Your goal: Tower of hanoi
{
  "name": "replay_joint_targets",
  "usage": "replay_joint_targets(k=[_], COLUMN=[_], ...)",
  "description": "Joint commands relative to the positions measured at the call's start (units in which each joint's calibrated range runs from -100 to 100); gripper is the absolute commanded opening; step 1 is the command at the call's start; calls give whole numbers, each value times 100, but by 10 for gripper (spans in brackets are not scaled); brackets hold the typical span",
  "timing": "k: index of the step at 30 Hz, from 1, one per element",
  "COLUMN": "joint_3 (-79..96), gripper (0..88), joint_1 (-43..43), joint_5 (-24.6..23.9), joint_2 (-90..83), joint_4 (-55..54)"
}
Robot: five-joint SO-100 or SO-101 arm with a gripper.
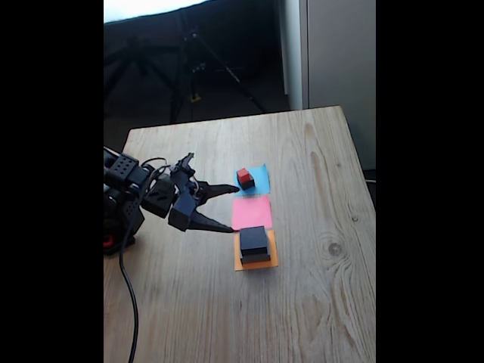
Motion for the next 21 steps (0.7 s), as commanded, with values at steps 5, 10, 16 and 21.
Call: replay_joint_targets(k=[5, 10, 16, 21], joint_3=[325, 316, 434, 616], gripper=[468, 469, 469, 469], joint_1=[52, 211, 303, 236], joint_5=[87, 87, 87, 87], joint_2=[1185, 1760, 2502, 3176], joint_4=[-2349, -2948, -3814, -4809])
